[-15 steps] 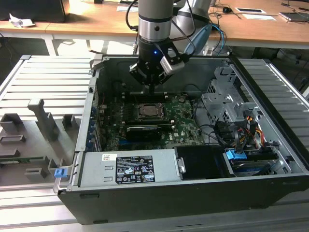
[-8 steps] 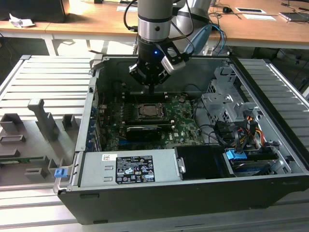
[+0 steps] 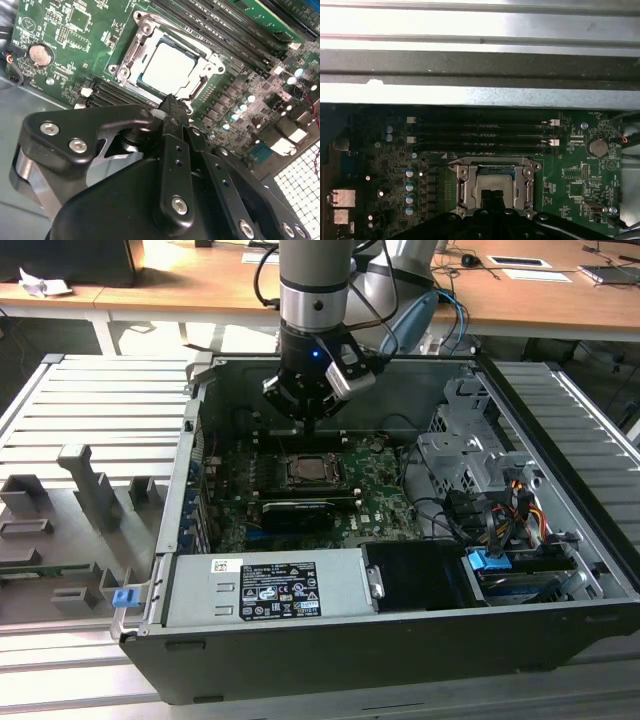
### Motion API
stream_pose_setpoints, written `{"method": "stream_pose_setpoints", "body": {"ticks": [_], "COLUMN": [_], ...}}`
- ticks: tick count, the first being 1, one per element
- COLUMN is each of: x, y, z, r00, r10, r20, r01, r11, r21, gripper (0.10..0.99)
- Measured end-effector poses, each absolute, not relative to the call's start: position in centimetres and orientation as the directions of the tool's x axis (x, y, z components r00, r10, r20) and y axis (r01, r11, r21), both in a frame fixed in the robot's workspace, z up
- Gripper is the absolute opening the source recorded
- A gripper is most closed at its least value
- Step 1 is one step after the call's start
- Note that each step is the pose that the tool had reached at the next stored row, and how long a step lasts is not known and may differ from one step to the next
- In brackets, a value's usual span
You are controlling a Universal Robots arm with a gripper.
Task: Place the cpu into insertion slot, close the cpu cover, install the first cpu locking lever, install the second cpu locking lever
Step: 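Install the first cpu locking lever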
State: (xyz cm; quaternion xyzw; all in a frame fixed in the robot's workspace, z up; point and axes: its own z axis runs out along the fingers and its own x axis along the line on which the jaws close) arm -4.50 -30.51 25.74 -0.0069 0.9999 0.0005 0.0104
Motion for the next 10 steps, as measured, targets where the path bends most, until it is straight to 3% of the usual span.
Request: {"method": "stream_pose_setpoints", "body": {"ticks": [10], "x": [-5.45], "y": [-30.87], "z": [25.67], "r00": [-1.000], "r10": [-0.014], "r20": [-0.021], "r01": [-0.014], "r11": [1.000], "r21": [0.001], "gripper": [0.106]}}
